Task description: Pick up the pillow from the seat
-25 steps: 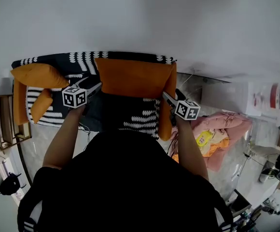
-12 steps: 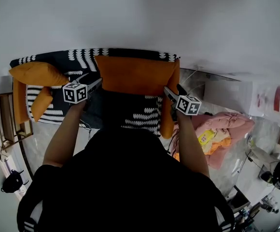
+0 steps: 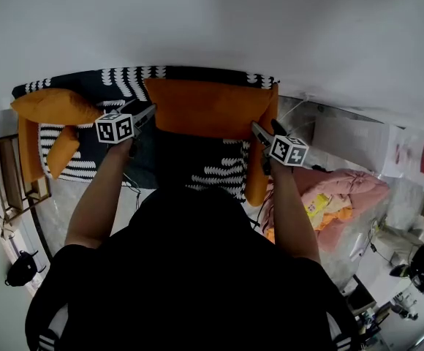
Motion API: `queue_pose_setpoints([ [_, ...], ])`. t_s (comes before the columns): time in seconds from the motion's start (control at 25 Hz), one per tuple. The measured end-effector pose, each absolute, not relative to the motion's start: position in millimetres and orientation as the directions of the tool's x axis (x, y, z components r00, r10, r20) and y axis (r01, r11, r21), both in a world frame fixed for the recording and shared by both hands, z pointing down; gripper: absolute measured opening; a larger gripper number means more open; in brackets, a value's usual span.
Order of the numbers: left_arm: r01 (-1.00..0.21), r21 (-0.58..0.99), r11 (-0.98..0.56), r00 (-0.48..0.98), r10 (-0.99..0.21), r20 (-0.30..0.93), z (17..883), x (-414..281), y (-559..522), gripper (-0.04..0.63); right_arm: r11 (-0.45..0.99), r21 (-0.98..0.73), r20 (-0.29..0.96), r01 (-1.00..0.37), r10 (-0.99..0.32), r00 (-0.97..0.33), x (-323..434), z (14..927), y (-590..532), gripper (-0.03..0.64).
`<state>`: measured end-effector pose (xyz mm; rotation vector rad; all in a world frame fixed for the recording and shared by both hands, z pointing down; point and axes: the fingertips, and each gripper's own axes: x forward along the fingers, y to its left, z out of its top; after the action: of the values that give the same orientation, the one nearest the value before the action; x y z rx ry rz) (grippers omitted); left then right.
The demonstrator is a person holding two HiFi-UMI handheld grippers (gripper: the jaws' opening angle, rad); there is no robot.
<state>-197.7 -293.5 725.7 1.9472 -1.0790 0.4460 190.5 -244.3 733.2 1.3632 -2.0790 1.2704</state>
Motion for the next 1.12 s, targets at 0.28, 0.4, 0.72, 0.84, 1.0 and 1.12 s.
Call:
queue_pose_setpoints([
  [0.28,-0.829,0.512,-0.222,0.545,-0.524,0.655,755,-206,-301,0.336,0.082,-0.455,0.728,-0.887,-0.539,-0.423,198,763,-249,0.393],
  [0.4,-0.837,0.506,-0.209,0.532,-0.525,0.664,766,-210,-305,0.336,0.065,-0.455,0.733,-0.888,-0.539,-0.415,202,771,-254,0.393],
  [0.72,-0.856,0.492,-0.158,0.494,-0.526,0.692,795,-220,-318,0.336,-0.003,-0.441,0.765,-0.898,-0.524,-0.374,215,799,-266,0.393],
  [0.84,-0.859,0.484,-0.169,0.496,-0.515,0.699,803,-217,-321,0.336,-0.006,-0.424,0.776,-0.906,-0.517,-0.36,219,810,-272,0.393],
  [1.0,-0.868,0.472,-0.155,0.477,-0.521,0.708,815,-218,-331,0.336,-0.033,-0.407,0.781,-0.913,-0.53,-0.329,227,821,-287,0.393],
  [1.12,-0.869,0.479,-0.125,0.465,-0.535,0.705,820,-216,-338,0.336,-0.061,-0.409,0.788,-0.91,-0.526,-0.319,232,832,-292,0.393],
])
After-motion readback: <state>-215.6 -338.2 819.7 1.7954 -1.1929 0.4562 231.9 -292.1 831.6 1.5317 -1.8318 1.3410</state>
